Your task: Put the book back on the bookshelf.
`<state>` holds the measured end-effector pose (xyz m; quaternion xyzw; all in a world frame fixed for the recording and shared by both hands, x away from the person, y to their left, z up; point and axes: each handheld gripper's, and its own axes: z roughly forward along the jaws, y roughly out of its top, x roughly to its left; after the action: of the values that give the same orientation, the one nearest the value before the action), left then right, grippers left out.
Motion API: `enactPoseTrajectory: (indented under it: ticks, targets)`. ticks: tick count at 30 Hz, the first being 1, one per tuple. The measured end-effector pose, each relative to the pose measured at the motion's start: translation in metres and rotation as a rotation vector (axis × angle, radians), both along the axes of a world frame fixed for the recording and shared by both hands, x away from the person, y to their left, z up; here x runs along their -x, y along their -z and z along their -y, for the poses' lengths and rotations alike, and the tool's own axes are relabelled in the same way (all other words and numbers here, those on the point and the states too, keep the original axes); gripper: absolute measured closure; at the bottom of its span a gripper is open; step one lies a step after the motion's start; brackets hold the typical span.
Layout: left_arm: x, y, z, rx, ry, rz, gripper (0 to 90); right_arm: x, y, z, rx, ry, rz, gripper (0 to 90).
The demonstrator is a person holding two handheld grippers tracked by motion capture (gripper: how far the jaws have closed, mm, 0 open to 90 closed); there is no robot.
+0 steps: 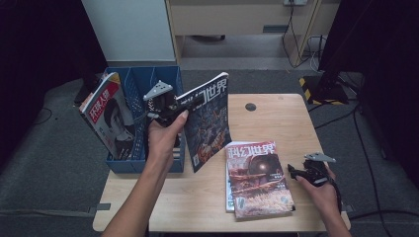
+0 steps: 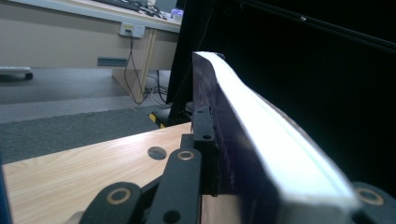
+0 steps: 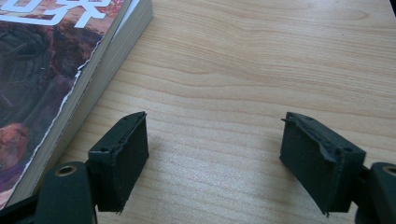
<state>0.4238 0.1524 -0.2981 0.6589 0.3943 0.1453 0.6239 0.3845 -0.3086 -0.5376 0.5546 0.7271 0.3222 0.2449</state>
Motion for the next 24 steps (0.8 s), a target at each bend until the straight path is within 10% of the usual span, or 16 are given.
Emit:
enactPoseTrajectory:
  ticks: [24]
  targets:
    - [0.019, -0.020, -0.039, 0.021, -0.100, 0.026, 82.0, 0.000, 0.000, 0.000, 0.000, -0.001, 0.000, 23.5]
